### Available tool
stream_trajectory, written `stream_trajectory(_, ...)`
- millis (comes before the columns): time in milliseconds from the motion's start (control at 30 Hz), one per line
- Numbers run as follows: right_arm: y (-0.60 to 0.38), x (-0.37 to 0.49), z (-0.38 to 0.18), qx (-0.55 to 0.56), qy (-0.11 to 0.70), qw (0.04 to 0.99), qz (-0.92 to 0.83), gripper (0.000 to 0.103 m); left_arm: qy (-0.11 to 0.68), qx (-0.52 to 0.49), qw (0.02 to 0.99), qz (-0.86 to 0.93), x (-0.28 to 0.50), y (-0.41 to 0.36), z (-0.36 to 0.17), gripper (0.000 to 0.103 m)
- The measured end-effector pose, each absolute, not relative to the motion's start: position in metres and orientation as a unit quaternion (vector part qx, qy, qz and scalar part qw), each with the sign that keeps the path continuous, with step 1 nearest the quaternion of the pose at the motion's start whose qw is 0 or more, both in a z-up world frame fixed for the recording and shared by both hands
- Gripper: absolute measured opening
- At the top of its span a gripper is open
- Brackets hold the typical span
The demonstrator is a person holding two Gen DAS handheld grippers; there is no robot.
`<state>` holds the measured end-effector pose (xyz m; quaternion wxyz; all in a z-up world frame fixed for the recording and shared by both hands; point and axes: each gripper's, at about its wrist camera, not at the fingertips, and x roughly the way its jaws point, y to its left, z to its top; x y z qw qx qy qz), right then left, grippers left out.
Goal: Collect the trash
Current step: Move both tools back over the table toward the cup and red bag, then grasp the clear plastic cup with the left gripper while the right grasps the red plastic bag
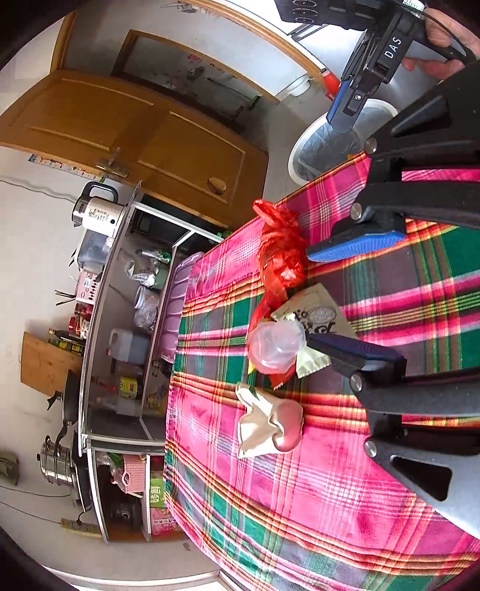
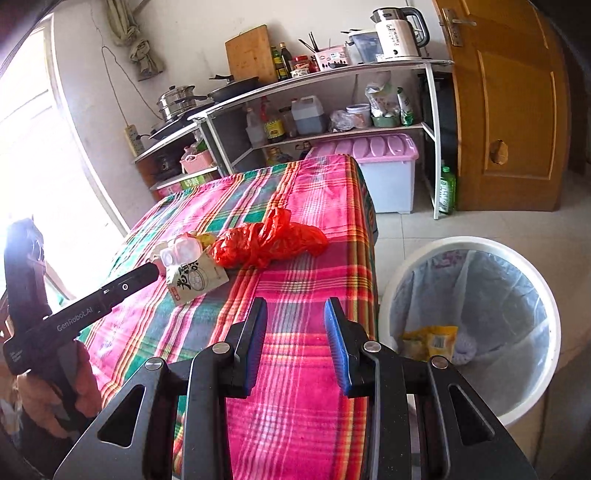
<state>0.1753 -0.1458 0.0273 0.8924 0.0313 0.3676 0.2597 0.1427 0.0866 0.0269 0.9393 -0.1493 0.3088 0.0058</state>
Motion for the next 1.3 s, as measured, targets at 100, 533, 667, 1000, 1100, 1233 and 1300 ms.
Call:
stream_trajectory(100, -0.136, 0.179, 0.026, 0.026, 0.368, 0.891, 0.266, 0.033, 0.309, -0.152, 0.939, 0.021, 0.149, 0.097, 0.026, 0.053)
stream_trajectory(533, -0.12, 0.198, 0.02, 0.019, 0.378, 0.886, 0.268, 0.034, 0.335, -0.148, 0.93, 0.041, 0.189, 0.108, 0.007, 0.055)
stream_trajectory(667, -0.114, 0.206, 0.02, 0.019, 0.381, 0.885, 0.268, 0.033, 0.344, -0.155, 0.925, 0.04, 0.196, 0.11, 0.001, 0.046)
stream_trajectory(1000, -0.097, 0.24, 0.019, 0.04, 0.39, 0.881, 0.263, 0.035, 0.342, -0.171, 0.923, 0.026, 0.194, 0.113, -0.005, 0.029)
stream_trajectory(1100, -0.089, 0.252, 0.015, 0.043, 0.399, 0.878, 0.261, 0.036, 0.339, -0.183, 0.923, 0.019, 0.192, 0.118, -0.005, 0.029)
stream_trajectory(1233, -0.084, 0.265, 0.011, 0.056, 0.406, 0.876, 0.254, 0.036, 0.338, -0.195, 0.921, 0.008, 0.19, 0.122, -0.007, 0.029)
stream_trajectory(1300, -0.081, 0.271, 0.01, 0.062, 0.408, 0.876, 0.251, 0.037, 0.337, -0.2, 0.92, 0.002, 0.189, 0.123, -0.007, 0.029)
